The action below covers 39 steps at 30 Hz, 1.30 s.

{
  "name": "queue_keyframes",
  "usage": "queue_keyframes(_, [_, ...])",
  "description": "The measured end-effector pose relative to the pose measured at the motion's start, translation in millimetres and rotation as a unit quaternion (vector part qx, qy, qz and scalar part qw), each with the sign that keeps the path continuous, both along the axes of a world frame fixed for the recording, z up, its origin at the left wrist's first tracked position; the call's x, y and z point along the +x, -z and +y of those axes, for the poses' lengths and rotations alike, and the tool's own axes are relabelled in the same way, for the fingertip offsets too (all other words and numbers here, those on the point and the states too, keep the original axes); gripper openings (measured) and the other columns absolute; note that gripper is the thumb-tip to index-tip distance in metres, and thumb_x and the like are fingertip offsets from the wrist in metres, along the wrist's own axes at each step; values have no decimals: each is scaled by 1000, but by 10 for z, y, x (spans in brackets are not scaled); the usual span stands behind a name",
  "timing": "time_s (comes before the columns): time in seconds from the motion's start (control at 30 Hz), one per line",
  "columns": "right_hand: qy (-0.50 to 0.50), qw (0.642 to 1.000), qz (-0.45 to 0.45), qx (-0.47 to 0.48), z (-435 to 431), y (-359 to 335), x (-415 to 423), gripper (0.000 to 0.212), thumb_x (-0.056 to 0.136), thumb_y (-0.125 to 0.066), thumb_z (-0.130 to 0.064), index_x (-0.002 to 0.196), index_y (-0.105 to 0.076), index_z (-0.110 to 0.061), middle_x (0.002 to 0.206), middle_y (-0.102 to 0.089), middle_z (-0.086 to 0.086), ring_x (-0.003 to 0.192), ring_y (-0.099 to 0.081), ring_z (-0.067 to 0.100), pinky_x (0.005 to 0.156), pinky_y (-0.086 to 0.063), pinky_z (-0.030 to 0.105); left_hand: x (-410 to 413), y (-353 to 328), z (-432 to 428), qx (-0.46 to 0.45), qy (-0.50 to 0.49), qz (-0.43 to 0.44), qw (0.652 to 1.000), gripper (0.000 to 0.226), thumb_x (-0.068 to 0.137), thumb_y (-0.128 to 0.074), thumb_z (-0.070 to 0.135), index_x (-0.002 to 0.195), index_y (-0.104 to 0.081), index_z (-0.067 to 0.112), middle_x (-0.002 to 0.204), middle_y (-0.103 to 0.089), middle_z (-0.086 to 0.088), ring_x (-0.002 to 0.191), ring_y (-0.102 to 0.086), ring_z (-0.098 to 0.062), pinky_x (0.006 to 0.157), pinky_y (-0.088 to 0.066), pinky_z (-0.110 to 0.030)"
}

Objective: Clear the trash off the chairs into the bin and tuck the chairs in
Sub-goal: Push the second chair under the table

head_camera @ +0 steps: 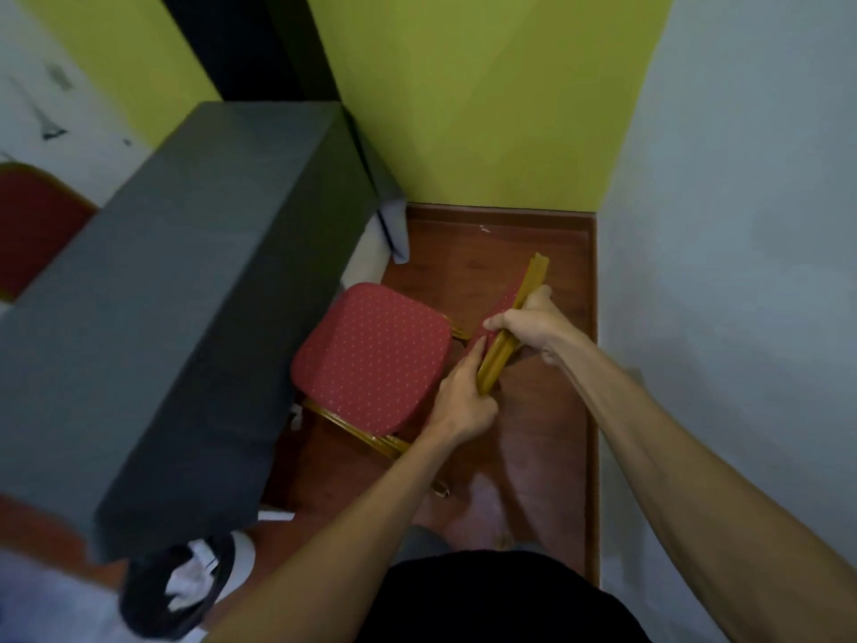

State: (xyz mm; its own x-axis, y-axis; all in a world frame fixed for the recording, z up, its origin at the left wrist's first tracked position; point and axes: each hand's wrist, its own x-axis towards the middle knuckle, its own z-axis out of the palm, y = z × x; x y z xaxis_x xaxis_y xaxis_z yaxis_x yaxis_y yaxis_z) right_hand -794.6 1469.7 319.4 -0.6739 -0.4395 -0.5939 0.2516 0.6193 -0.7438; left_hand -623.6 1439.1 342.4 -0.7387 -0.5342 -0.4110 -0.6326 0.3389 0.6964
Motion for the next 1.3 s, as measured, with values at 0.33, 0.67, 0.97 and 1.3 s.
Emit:
queue_keyframes(0.33, [-82,996,-18,7,-892,-392,181,70,80,-78,-14,116,-18,-19,105,-67,25,79,-76,41,61,-62,58,129,5,-697,-27,-59,-37,997,100,78,-60,-5,159,-17,35,140,-57,-8,119,-60,-32,91,-51,-35])
queue_keyframes(0.67, [-121,993,4,11,-1554,-522,-126,75,86,-76,-17,139,-23,-10,95,-67,19,62,-71,27,48,-60,40,-152,-10,-1347,40,-74,-40,996,106,77,-58,-3,159,-7,42,132,-56,-18,119,-57,-44,93,-52,-50])
queue_keyframes(0.97, [-41,998,13,-43,-1787,-269,-119,55,69,-81,-24,115,-54,-14,93,-74,18,61,-73,28,55,-62,54,-188,139,-1753,100,4,-58,993,112,75,-57,7,148,10,60,155,-40,-22,134,-47,-46,106,-47,-52])
queue_keyframes(1.3, [39,994,89,-40,-2520,-210,74,32,77,-65,-23,109,-63,-21,101,-69,0,93,-62,27,80,-47,34,-126,211,-2445,100,7,-62,993,112,83,-58,0,152,12,55,156,-33,-27,123,-53,-49,59,-40,-23])
